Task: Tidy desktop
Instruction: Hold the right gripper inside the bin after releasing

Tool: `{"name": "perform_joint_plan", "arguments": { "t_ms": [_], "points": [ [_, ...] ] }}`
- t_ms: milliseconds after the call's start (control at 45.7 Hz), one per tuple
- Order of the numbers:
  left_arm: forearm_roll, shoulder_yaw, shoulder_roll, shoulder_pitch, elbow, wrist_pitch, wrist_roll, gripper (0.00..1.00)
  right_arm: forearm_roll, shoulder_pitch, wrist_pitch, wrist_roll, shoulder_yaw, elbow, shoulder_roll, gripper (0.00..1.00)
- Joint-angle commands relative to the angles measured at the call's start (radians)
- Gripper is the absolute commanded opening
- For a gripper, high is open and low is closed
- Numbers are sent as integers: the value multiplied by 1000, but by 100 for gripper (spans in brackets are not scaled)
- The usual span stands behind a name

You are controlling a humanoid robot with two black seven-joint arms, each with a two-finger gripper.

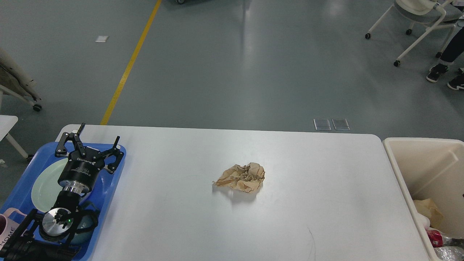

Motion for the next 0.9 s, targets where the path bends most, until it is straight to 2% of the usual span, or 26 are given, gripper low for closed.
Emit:
{"name": "perform_joint_plan", "arguments": {
  "t_ms": [0,131,219,416,547,569,635,657,679,876],
  "points": [
    [0,1,0,0,0,0,0,97,2,-273,-5,-3,111,-262,111,0],
    [0,-1,0,0,0,0,0,97,0,-484,-8,-17,230,-543,197,0],
    [0,-1,0,0,0,0,0,97,-2,-564,-11,-17,276,-651,249,0],
    [0,1,0,0,0,0,0,97,0,-584,-88,-17,301,-677,268,0],
    [0,1,0,0,0,0,0,97,0,-584,-97,-17,301,-677,274,0],
    [0,1,0,0,0,0,0,97,-3,-585,-109,-17,300,-677,274,7],
    [0,-1,0,0,0,0,0,97,-5,-590,-132,-14,295,-679,271,81],
    [0,-1,0,0,0,0,2,97,-3,-588,-148,-14,295,-679,272,95],
    [0,-1,0,0,0,0,0,97,-3,-585,-158,-14,296,-679,272,99],
    [0,1,0,0,0,0,0,97,-5,-590,-177,-14,295,-679,269,100]
  ]
}}
